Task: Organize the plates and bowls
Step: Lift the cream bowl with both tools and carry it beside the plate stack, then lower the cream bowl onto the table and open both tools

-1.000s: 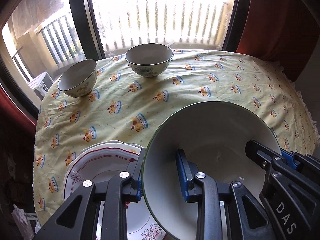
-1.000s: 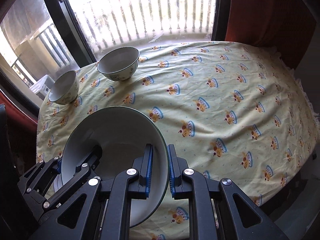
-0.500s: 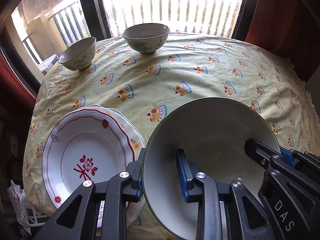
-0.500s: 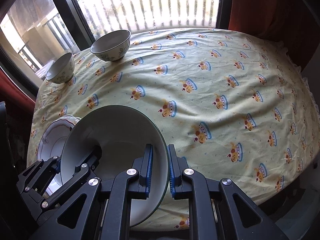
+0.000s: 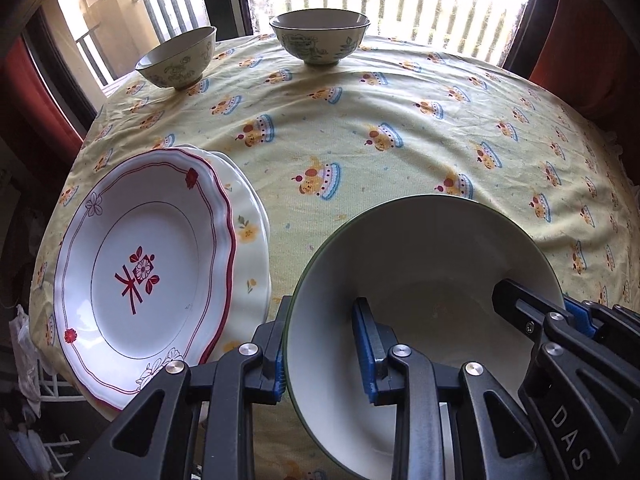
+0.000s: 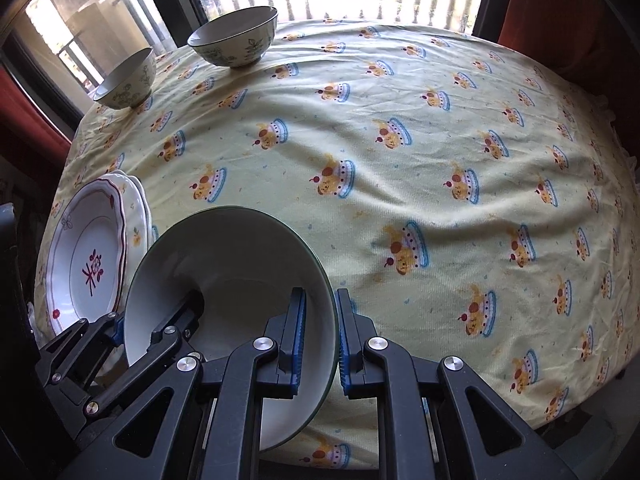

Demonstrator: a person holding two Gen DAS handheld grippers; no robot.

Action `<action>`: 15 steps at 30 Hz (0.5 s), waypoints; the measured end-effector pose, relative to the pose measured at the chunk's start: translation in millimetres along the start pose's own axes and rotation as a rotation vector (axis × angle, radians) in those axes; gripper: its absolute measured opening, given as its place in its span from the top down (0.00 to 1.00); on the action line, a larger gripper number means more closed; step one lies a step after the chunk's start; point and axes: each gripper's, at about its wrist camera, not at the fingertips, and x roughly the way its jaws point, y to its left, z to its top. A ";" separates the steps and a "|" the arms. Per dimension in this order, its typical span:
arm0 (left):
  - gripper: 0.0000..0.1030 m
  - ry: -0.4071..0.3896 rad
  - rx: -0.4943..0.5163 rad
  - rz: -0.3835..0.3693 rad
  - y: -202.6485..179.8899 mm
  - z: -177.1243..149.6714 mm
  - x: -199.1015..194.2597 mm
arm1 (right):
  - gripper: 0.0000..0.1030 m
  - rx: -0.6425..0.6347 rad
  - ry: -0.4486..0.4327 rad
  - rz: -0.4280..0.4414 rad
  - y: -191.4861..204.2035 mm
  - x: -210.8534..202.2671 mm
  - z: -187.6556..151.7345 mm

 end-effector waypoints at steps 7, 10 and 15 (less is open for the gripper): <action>0.73 0.007 -0.029 0.007 -0.8 0.9 1.5 | 0.83 -0.045 -0.017 0.014 -1.8 0.6 5.5; 0.70 0.018 -0.026 0.013 -2.9 -1.0 1.6 | 0.83 -0.059 -0.015 0.016 -1.5 1.0 4.3; 0.60 0.019 -0.020 0.018 -6.1 -3.4 -2.9 | 0.83 -0.078 -0.021 0.025 -2.8 -1.2 1.9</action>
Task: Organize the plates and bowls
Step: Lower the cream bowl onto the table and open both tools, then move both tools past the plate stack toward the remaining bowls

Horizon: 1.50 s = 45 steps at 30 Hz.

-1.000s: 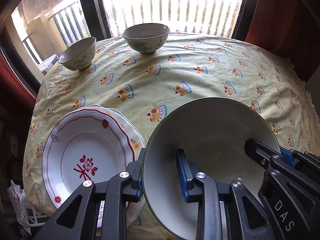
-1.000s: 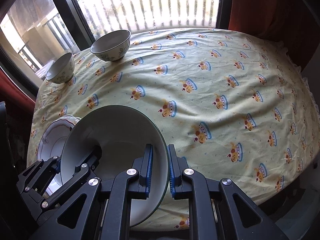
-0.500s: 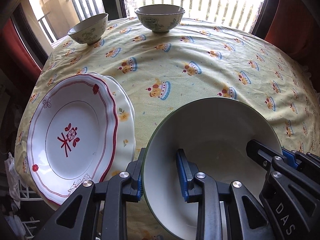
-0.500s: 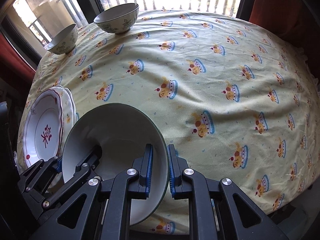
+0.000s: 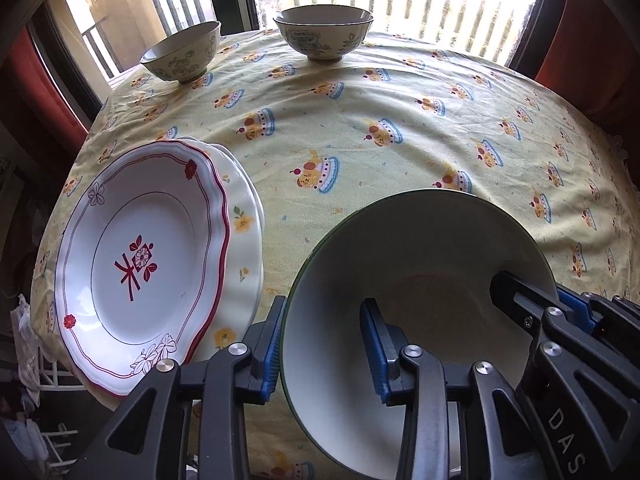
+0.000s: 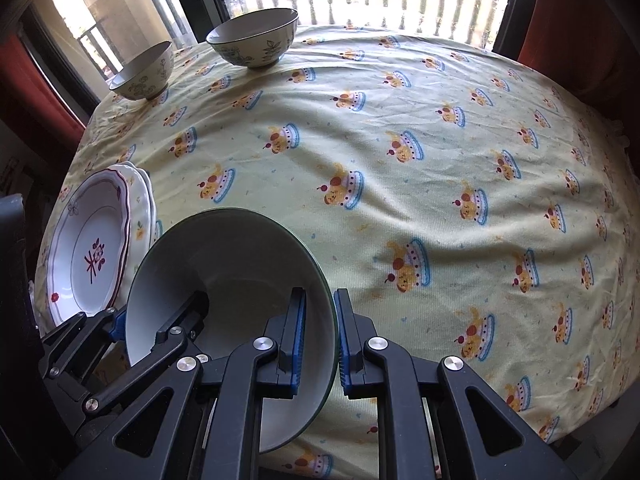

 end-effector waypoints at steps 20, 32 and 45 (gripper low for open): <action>0.32 -0.117 -0.025 0.016 28.8 14.8 -50.5 | 0.30 0.041 -0.142 0.008 5.2 -47.5 9.0; 0.32 -0.121 0.019 -0.022 89.5 51.9 -47.2 | 0.28 0.091 -0.150 -0.022 61.3 -43.9 42.4; 0.28 -0.144 0.079 -0.060 155.7 103.2 -37.2 | 0.28 0.155 -0.177 -0.087 129.7 -36.5 87.7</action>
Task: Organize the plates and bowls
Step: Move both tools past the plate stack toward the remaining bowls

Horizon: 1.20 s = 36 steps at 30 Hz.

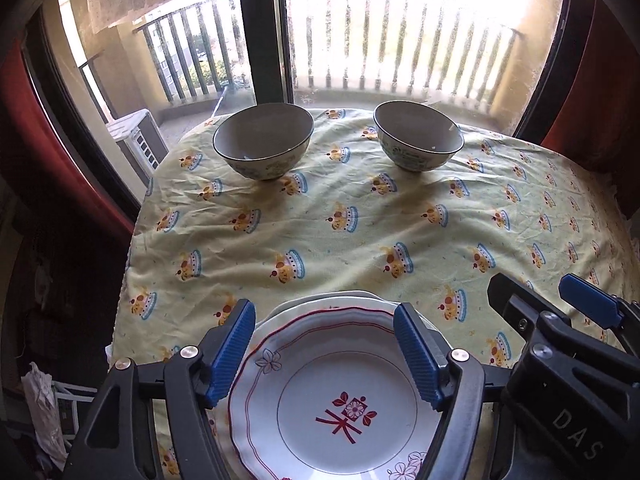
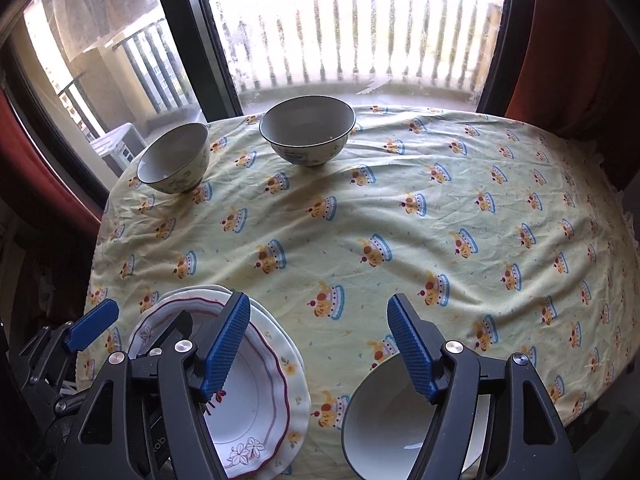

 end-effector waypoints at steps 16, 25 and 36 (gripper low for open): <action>0.25 -0.031 0.032 -0.027 70.0 59.9 38.9 | 0.28 0.042 -0.038 -0.061 76.6 32.9 51.5; 0.21 -0.018 0.011 -0.002 103.2 96.7 72.5 | 0.28 0.053 -0.031 -0.048 106.7 65.0 86.8; 0.21 -0.030 0.024 0.004 118.8 148.2 109.6 | 0.28 0.083 -0.018 -0.024 124.7 107.7 136.4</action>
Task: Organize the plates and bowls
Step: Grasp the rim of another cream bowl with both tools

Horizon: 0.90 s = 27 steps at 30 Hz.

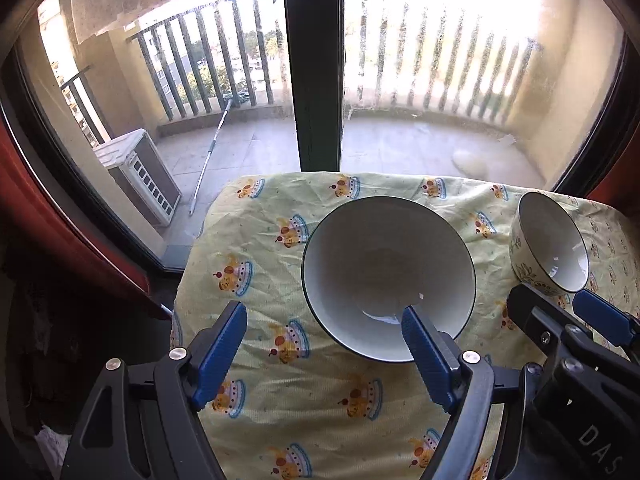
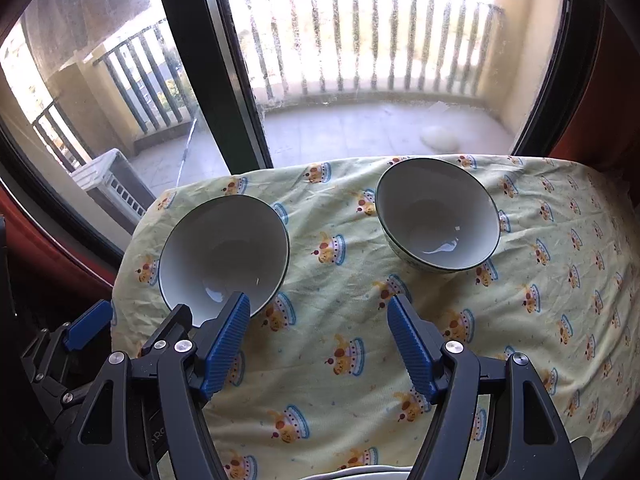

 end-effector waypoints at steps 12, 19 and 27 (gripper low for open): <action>0.32 0.015 0.008 -0.011 6.0 19.2 50.8 | 0.30 -0.009 -0.005 0.019 14.2 52.6 27.2; 0.55 0.037 0.030 -0.013 0.4 14.7 69.2 | 0.50 -0.024 0.036 0.034 21.5 81.2 25.6; 0.71 0.037 0.033 0.003 -3.3 17.7 75.7 | 0.83 -0.039 0.039 0.030 27.3 94.5 27.1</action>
